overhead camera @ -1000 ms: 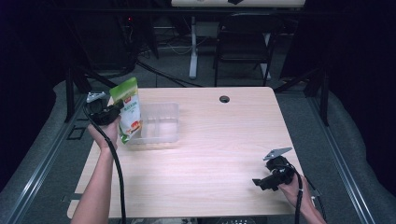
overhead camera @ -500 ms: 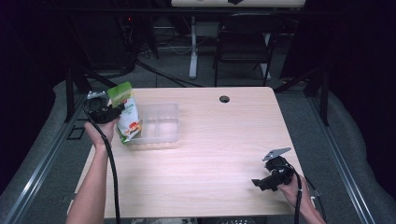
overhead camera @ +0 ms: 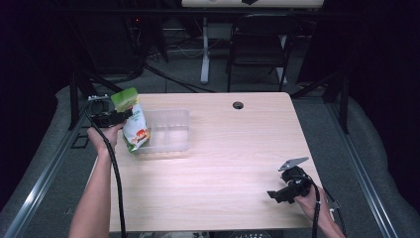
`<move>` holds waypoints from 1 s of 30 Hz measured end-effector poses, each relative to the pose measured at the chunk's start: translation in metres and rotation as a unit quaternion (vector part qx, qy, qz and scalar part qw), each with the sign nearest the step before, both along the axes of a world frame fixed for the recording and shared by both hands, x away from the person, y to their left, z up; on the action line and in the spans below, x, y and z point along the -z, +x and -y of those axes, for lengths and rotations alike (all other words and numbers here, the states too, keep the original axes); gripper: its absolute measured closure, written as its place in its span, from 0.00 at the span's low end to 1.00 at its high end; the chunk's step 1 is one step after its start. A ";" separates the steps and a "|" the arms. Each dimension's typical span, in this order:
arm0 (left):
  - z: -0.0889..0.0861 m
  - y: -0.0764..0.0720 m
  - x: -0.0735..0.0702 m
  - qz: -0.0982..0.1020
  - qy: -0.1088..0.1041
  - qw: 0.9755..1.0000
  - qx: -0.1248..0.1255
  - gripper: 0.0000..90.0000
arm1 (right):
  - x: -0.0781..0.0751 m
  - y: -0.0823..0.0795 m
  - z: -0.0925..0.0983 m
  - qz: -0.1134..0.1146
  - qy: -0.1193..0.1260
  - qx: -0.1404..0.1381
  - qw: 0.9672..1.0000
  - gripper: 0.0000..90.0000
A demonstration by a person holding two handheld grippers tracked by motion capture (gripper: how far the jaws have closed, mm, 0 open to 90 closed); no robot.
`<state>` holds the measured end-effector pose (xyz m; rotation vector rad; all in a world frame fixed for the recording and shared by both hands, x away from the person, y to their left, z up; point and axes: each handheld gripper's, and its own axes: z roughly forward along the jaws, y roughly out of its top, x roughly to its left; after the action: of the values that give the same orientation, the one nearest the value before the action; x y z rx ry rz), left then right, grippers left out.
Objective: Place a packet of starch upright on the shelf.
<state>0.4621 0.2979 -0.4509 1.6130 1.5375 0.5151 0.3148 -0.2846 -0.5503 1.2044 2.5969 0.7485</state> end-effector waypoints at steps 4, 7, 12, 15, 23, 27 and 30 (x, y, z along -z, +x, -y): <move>0.000 0.008 -0.003 -0.009 0.004 1.000 0.000 0.46 | 0.001 0.001 -0.001 -0.003 0.000 -0.003 1.000 0.05; 0.001 0.015 -0.001 -0.016 0.017 1.000 0.005 0.46 | 0.002 0.001 -0.001 -0.005 0.000 -0.003 1.000 0.05; 0.004 0.017 -0.002 -0.022 0.035 0.999 0.014 0.55 | 0.001 0.000 0.000 -0.008 -0.002 -0.003 1.000 0.05; 0.008 0.017 -0.003 -0.025 0.045 0.999 0.001 0.71 | 0.002 0.001 0.000 -0.010 -0.001 -0.002 1.000 0.05; 0.016 0.013 0.000 -0.021 0.041 0.999 0.002 1.00 | 0.002 0.001 -0.003 -0.004 -0.002 -0.003 1.000 0.05; 0.017 0.010 -0.001 -0.016 0.022 1.000 0.004 1.00 | 0.002 0.002 -0.003 -0.006 -0.002 -0.004 1.000 0.06; 0.019 0.004 -0.001 -0.003 0.010 1.000 0.004 1.00 | 0.002 0.002 -0.003 -0.004 -0.004 -0.007 1.000 0.05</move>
<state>0.4659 0.2789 -0.4499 1.6358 1.5340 0.5227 0.3168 -0.2819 -0.5520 1.1911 2.6155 0.7367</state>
